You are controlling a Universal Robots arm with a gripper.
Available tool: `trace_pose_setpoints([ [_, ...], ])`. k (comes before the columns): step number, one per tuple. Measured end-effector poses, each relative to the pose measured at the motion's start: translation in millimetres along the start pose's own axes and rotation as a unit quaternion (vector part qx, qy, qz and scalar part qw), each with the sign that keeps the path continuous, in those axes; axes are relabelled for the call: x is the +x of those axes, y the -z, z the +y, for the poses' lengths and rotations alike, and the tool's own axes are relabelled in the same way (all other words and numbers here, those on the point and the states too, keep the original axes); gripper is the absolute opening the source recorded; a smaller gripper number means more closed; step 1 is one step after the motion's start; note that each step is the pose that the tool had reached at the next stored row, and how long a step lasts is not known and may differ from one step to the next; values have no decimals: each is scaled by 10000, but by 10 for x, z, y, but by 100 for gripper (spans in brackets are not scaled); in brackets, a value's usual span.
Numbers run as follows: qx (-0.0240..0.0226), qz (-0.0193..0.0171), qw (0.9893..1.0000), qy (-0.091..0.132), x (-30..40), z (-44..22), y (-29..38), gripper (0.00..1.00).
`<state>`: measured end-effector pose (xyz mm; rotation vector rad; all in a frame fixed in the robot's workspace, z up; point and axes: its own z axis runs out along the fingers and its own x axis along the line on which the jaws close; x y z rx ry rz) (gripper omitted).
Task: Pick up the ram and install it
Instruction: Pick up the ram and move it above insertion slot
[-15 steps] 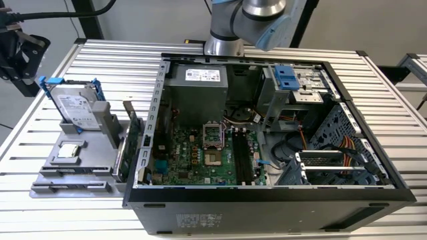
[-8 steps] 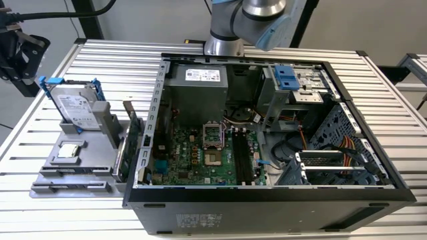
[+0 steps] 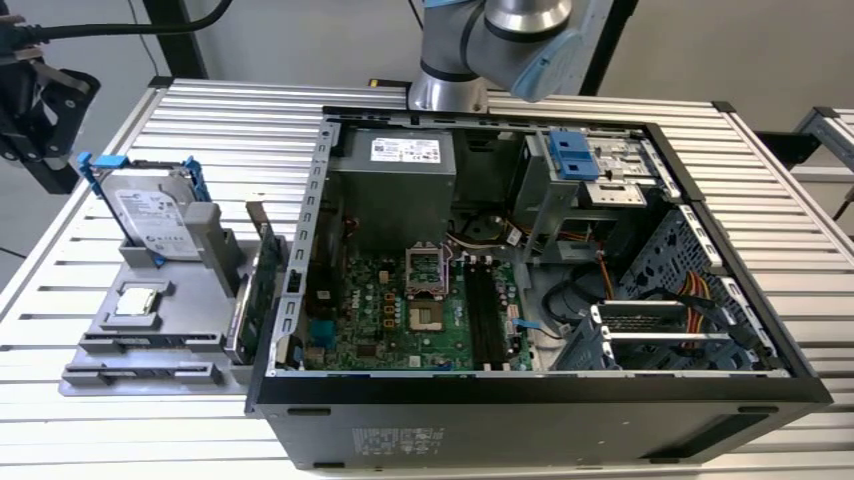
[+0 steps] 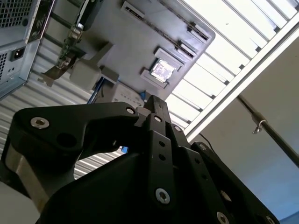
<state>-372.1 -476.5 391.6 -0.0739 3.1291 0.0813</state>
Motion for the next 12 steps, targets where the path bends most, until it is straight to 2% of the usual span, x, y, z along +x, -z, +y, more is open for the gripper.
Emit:
trace_pose_setpoints([
  [4, -3, 10, 9998, 216, 0, 0, -2, 0],
  [12, -3, 12, 9997, 230, -1, 0, -1, 0],
])
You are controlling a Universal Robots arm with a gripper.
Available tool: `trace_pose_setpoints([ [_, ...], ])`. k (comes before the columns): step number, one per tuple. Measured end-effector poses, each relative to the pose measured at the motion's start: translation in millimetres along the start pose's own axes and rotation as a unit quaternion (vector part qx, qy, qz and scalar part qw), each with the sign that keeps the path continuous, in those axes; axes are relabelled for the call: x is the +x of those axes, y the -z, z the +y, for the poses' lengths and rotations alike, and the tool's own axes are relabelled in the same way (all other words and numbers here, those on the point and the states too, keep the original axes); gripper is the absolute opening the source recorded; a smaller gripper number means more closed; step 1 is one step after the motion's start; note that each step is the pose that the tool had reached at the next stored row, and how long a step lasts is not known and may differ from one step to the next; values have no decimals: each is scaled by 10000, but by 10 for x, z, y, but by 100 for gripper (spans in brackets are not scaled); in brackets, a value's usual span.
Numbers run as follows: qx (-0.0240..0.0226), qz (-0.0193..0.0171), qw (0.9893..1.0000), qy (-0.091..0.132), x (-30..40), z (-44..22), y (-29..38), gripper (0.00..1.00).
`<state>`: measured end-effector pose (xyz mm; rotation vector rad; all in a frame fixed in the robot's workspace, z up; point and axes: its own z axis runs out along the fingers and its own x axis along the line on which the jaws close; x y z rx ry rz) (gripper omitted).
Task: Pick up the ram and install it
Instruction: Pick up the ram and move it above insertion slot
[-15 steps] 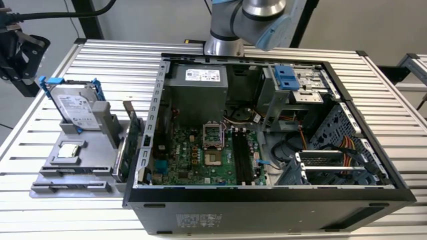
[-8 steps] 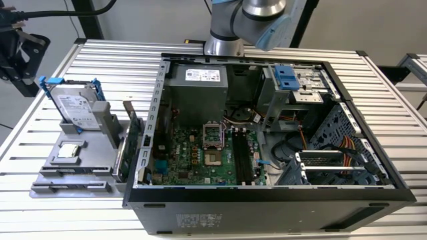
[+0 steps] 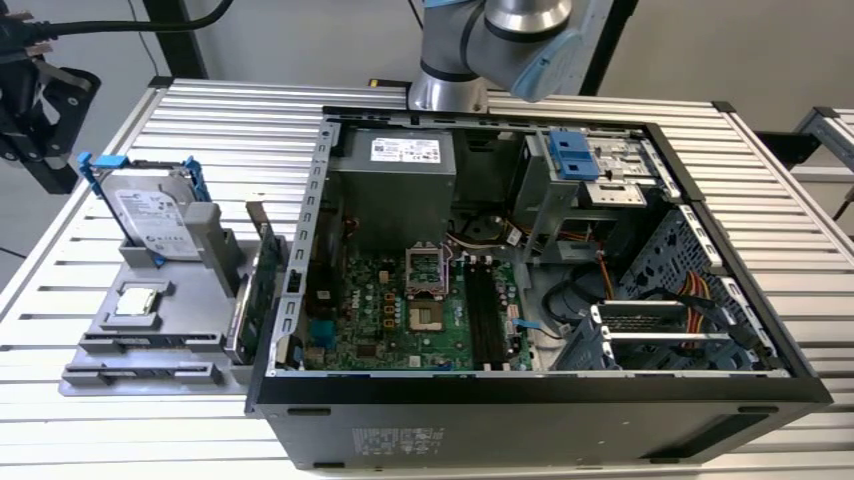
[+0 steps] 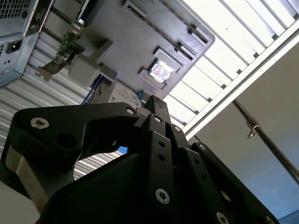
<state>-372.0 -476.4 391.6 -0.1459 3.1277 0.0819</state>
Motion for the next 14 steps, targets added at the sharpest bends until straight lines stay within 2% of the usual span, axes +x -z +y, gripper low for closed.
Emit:
trace_pose_setpoints([
  [14, -2, 13, 9997, 235, 0, 0, 1, 0],
])
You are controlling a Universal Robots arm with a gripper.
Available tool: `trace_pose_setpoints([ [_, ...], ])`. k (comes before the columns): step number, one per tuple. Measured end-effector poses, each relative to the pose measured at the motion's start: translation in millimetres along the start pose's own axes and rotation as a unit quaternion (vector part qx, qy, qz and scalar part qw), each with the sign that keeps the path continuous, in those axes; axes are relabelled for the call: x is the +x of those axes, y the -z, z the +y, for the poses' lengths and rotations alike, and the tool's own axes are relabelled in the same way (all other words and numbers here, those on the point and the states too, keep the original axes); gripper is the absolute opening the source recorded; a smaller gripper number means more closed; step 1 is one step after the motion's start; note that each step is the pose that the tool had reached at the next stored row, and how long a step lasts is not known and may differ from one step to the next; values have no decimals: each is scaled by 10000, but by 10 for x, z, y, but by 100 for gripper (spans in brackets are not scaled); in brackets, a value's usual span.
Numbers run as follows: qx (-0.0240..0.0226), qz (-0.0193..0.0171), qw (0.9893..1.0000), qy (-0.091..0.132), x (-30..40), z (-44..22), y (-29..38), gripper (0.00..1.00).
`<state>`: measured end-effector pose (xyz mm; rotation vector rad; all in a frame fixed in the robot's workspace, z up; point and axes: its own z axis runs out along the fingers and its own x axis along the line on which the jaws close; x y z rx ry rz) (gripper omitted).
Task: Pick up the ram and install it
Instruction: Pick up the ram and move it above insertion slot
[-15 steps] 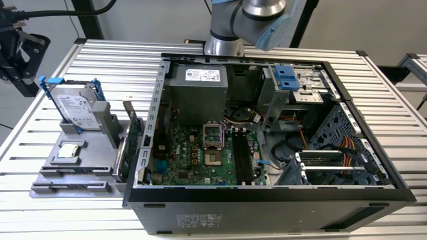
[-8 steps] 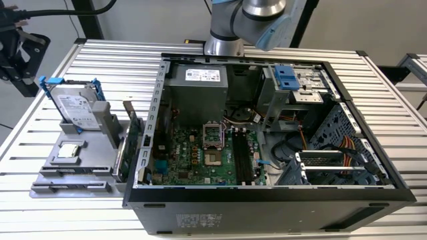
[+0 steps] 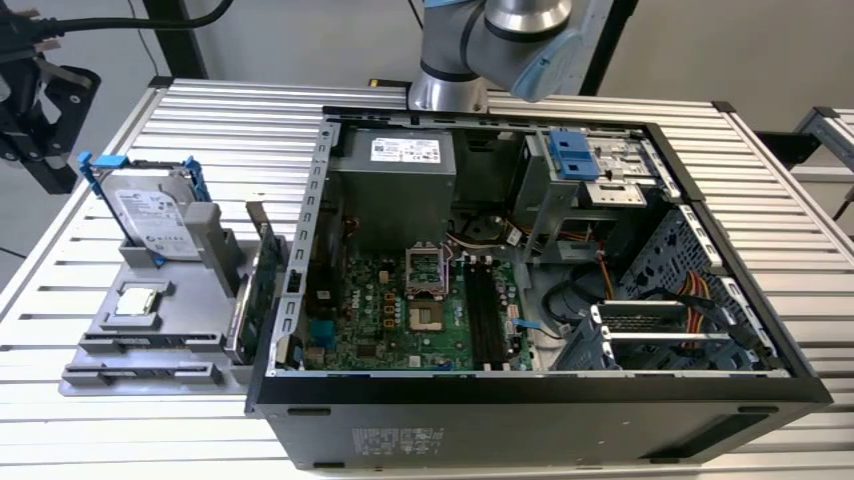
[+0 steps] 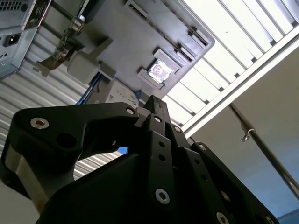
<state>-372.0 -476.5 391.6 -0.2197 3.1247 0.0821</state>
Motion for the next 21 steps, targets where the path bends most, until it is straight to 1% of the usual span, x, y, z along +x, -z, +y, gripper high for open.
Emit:
trace_pose_setpoints([
  [21, -3, 12, 9997, 246, 0, 0, -1, 0],
])
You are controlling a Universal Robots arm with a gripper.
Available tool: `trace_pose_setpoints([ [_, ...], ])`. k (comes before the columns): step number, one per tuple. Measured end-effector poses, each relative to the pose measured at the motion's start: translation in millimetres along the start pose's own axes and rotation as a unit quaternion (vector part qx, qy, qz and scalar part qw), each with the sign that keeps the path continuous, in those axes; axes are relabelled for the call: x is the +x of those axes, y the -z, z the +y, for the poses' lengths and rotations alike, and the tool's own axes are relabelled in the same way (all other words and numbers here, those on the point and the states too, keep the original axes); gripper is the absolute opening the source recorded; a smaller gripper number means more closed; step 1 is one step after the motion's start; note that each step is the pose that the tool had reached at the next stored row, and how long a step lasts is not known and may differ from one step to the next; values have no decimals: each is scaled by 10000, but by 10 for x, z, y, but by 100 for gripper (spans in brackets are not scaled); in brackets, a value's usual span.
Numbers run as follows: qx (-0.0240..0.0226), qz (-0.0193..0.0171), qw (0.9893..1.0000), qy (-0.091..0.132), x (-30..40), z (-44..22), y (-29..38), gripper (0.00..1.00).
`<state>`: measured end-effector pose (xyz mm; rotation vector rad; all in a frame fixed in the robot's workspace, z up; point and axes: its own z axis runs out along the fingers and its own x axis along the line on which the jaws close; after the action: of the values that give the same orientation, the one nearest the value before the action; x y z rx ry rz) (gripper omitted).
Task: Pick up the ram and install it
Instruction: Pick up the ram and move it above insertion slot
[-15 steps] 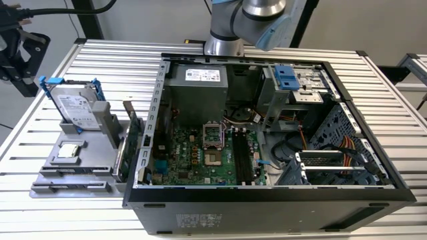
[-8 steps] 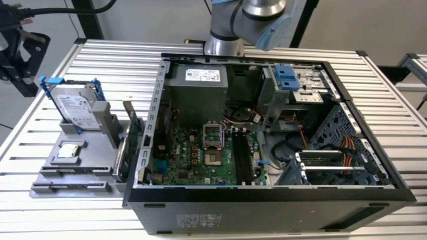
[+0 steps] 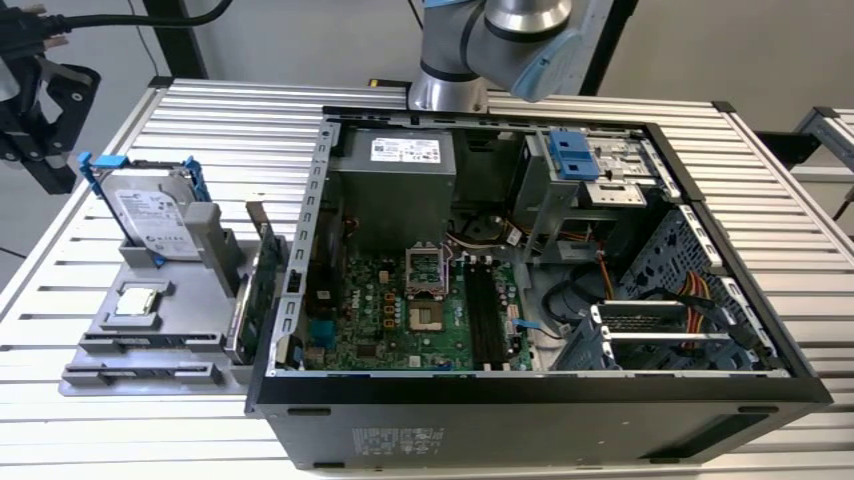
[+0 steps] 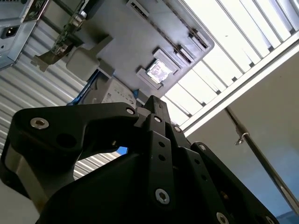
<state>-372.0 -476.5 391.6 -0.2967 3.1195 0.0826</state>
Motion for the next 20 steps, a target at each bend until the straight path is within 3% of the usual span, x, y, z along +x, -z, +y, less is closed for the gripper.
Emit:
trace_pose_setpoints([
  [20, -3, 11, 9998, 214, 0, 0, 0, 0],
])
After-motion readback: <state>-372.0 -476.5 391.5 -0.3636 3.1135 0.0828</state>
